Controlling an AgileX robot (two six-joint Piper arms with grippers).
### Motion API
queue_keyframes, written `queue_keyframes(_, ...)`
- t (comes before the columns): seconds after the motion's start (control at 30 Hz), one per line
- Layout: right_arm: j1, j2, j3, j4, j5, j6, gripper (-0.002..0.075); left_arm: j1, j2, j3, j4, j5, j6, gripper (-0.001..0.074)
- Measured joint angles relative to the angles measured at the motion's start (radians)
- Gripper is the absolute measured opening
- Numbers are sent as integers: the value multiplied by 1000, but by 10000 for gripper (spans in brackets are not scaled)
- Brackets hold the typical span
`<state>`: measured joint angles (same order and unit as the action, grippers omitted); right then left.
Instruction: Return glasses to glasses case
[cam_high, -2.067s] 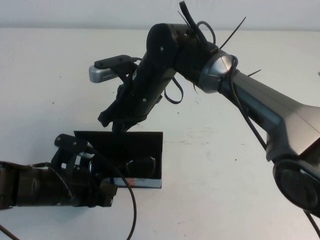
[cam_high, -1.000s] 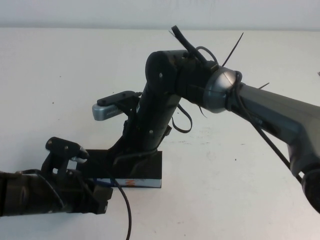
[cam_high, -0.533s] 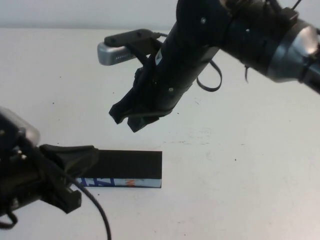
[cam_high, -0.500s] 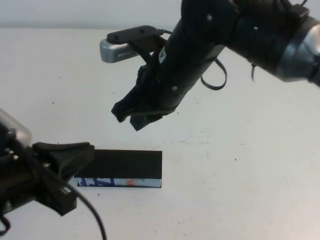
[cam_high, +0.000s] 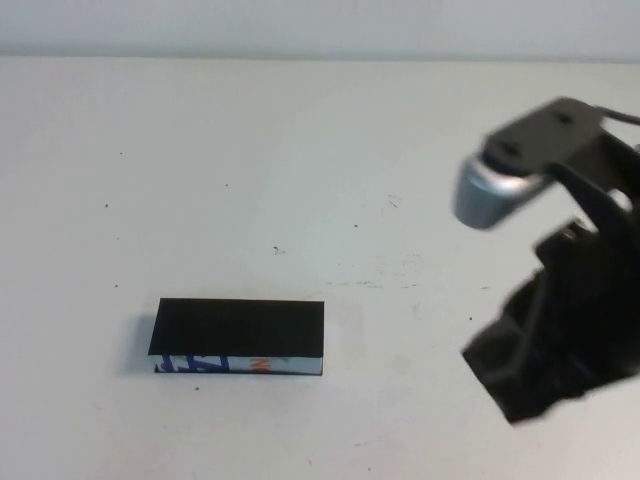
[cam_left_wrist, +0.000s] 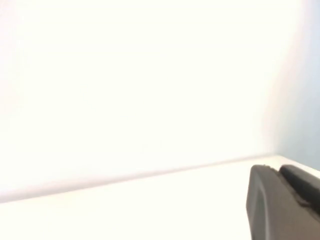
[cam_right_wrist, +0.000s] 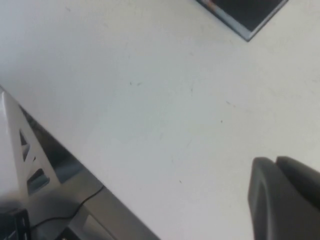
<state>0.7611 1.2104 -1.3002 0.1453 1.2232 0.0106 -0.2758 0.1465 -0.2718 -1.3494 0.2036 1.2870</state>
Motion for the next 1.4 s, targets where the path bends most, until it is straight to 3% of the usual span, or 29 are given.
queue_keyframes(0.13,0,-219,206,-6,-73,22,-13,0,-140,140,0,-68,-2,-1)
queue_keyframes(0.33,0,-468,414,-26,-195,66,-13,0,-156,291,0,-119,-2,-1)
queue_keyframes(0.73,0,-661,759,-14,-646,54,-13,0,-158,298,-23,-151,-2,-1)
queue_keyframes(0.9,0,-666,830,27,-673,54,-13,0,-158,298,-25,-151,-2,-1)
queue_keyframes(1.17,0,-668,839,-122,-684,58,-13,0,-158,298,-27,-153,-2,-1)
queue_keyframes(1.3,-7,-672,848,-265,-720,207,-13,0,-158,298,-27,-153,-2,-1)
queue_keyframes(1.4,-94,-706,888,-379,-776,329,-13,0,-158,298,-27,-156,-2,-1)
